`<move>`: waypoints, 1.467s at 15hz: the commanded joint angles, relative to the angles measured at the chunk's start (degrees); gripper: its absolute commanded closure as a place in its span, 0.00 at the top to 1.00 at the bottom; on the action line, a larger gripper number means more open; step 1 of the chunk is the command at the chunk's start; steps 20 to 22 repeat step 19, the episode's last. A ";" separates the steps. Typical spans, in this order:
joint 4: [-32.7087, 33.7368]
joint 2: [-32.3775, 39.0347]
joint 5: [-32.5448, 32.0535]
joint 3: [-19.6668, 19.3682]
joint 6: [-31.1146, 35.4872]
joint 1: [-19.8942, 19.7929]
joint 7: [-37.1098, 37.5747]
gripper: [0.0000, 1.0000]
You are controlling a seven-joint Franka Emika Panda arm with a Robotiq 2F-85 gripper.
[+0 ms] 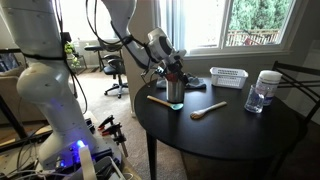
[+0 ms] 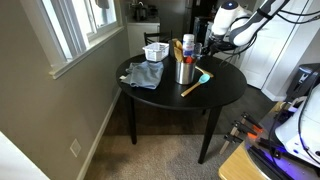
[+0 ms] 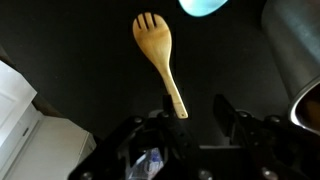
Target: Remove one wooden spatula from the silver holder and place it on the table.
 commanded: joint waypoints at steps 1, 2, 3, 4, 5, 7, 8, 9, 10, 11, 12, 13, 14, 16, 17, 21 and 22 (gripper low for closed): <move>-0.32 0.49 3.12 0.28 2.60 -0.47 -0.31 0.77; -0.63 0.41 4.46 0.40 3.15 -0.58 -0.77 0.83; -0.88 0.34 5.56 0.51 3.68 -0.65 -1.11 0.90; -1.41 0.15 7.51 0.81 4.25 -0.81 -2.00 0.96; -2.04 -0.17 9.88 1.24 4.57 -0.95 -3.01 0.99; -3.63 -1.10 15.17 2.37 4.74 -1.15 -5.56 1.00; -4.51 -1.87 17.60 2.94 4.45 -1.18 -6.90 1.00; -5.25 -2.36 20.25 3.56 4.35 -1.26 -8.66 1.00; -2.07 0.27 15.86 2.08 3.04 -0.02 -4.75 1.00; -2.21 0.25 16.46 2.24 3.03 0.08 -5.23 1.00; -2.15 0.31 16.46 2.24 3.02 0.13 -5.22 1.00; -2.03 0.41 16.46 2.21 3.02 0.12 -5.22 1.00; -1.95 0.47 16.46 2.11 3.02 0.09 -5.22 1.00; -1.95 0.48 16.46 2.06 3.02 0.11 -5.22 1.00; -1.95 0.48 16.46 2.05 3.02 0.10 -5.22 1.00; -1.95 0.48 16.46 2.05 3.02 0.11 -5.22 1.00; -1.95 0.48 16.46 2.05 3.02 0.11 -5.22 1.00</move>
